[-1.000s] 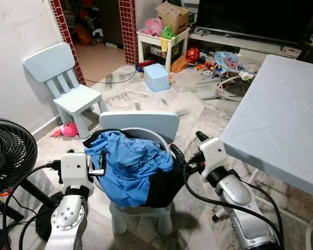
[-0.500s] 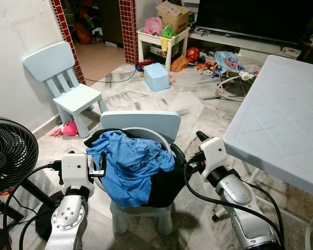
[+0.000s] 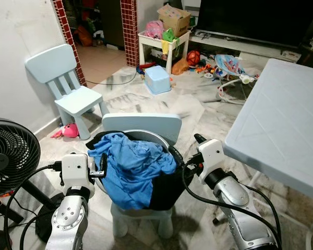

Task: Hang hanger

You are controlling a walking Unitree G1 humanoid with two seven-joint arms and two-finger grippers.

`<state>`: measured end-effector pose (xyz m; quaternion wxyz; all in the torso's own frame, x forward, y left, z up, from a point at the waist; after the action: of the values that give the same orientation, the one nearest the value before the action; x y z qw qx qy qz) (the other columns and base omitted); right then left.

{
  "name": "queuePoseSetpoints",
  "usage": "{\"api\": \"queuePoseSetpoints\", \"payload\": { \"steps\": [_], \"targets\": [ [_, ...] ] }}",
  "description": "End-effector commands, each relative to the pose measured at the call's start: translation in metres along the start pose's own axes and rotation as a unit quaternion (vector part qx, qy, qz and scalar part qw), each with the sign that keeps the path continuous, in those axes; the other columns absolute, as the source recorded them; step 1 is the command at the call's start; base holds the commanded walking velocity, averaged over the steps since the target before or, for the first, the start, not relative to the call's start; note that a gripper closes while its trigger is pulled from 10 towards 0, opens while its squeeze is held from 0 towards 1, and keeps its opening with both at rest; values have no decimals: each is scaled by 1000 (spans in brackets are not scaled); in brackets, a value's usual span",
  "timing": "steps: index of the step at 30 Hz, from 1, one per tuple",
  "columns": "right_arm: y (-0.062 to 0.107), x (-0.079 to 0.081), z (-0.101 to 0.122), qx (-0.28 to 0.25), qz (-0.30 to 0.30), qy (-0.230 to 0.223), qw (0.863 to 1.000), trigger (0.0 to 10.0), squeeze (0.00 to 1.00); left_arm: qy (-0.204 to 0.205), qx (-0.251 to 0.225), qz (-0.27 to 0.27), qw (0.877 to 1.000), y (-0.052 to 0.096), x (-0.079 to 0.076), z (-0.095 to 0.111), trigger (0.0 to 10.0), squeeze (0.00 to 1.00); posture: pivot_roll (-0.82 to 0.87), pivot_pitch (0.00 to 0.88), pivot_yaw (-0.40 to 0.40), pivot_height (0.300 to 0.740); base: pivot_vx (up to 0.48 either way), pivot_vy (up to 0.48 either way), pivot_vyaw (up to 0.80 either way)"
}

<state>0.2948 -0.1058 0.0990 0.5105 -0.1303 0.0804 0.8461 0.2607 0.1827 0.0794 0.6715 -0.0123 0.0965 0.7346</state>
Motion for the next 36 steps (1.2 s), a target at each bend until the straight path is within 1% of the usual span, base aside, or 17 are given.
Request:
{"api": "queuePoseSetpoints", "payload": {
  "steps": [1,21,23,24,26,27,28,30,32,35,36],
  "targets": [
    [-2,-2,4,-5,-2,2,1000,10000,0,5,2,-5,1000,-1,-1,1,10000,0,-39,0,4,740,300,0,0],
    [-4,-1,4,-6,2,7,1000,10000,0,7,11,-10,1000,-2,-3,-1,10000,0,-37,0,4,740,292,0,0],
    [-4,-1,4,-6,2,7,1000,10000,0,5,12,-2,1000,-3,-2,-2,10000,0,-37,0,4,740,0,0,0],
    [-4,0,4,-6,2,9,1000,10000,0,9,4,15,1000,-4,1,0,10000,0,-36,0,4,740,0,0,0],
    [-4,0,4,-6,3,10,1000,10000,0,6,-1,28,1000,-4,4,1,10000,0,-37,0,4,740,0,0,0],
    [-4,0,4,-6,4,11,1000,10000,0,4,8,49,999,-6,8,-1,10000,0,-37,0,5,740,0,0,0],
    [-4,0,4,-5,4,12,1000,10000,0,4,11,54,998,-6,8,-2,10000,0,-37,0,5,740,0,0,0],
    [-3,0,3,-5,5,13,1000,10000,0,13,13,52,998,-6,8,-3,10000,0,-37,0,5,740,0,0,0],
    [-3,0,3,-4,5,13,1000,10000,0,13,14,53,998,-6,8,-3,10000,0,-39,0,3,740,0,0,0],
    [-3,-1,3,-4,5,15,1000,10000,0,25,34,47,998,-8,8,-9,10000,0,-40,0,2,740,0,0,0],
    [-2,-1,3,-2,5,16,1000,10000,0,19,44,39,998,-10,7,-11,10000,0,-42,0,0,740,0,0,0]
  ]
}}
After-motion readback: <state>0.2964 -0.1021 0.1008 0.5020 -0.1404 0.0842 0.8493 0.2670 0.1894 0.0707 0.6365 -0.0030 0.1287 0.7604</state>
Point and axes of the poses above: a point about 5 cm out from each wrist's last joint towards the gripper, its own y axis pointing back from the gripper into the wrist, its own z axis along the axis of the wrist's last joint, x = y × z, the point moved 2 cm from there along -y, pointing out of the wrist towards the gripper, and after that the axes turned 11 degrees about y, right-handed, at the moved point
